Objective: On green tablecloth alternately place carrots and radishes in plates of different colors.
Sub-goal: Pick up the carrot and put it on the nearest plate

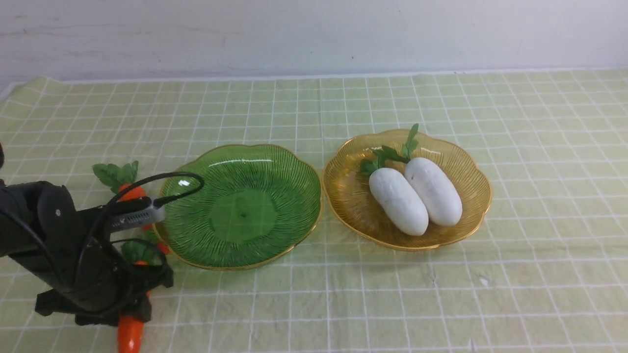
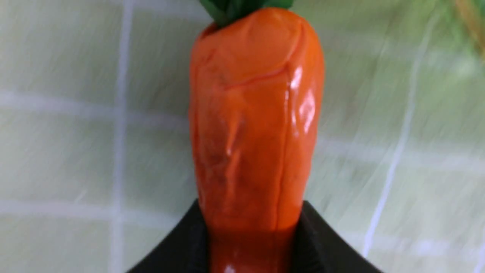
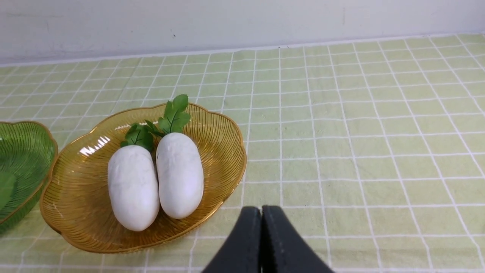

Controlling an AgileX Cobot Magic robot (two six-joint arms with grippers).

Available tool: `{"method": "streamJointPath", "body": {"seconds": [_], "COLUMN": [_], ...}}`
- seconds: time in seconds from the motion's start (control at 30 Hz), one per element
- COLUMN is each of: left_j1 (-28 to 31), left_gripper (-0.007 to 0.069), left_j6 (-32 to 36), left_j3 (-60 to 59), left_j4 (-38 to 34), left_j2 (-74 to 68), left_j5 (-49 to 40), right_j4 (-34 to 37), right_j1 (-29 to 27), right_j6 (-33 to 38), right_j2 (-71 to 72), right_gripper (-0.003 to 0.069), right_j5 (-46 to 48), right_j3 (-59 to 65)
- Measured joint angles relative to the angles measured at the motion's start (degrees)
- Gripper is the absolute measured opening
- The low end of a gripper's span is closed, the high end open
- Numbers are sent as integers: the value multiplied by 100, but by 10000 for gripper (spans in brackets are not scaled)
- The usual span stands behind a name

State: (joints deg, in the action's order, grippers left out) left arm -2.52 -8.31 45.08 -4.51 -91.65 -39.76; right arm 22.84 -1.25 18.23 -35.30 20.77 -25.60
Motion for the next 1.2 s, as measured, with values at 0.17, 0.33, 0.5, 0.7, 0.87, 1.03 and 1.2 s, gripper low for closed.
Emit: {"method": "streamJointPath", "body": {"seconds": [0.17,0.33,0.5,0.7,0.87,1.03,1.2], "left_j1": [0,0,0,0,0,0,0], "left_gripper": [224,224,224,224,239,318,398], "left_j6": [-6,-72,-38,831,1642,2728,3455], "left_j3": [378,963,1411,1730,1983,2195,2232], "left_j4": [1004,1174,180,-1390,-2614,-3791,-4583], "left_j2": [516,745,745,625,98,-557,-941], "left_j5": [-1175,-1917,-1246,104,420,675,722], "right_j4": [1,1,1,1,1,1,1], "right_j1": [0,0,0,0,0,0,0], "right_j6": [0,115,141,153,153,155,155], "right_j2": [0,0,0,0,0,0,0], "right_gripper": [-14,-14,-14,-14,-14,-14,-14], "right_j5": [26,26,29,29,29,29,29], "right_j3": [0,0,0,0,0,0,0]}}
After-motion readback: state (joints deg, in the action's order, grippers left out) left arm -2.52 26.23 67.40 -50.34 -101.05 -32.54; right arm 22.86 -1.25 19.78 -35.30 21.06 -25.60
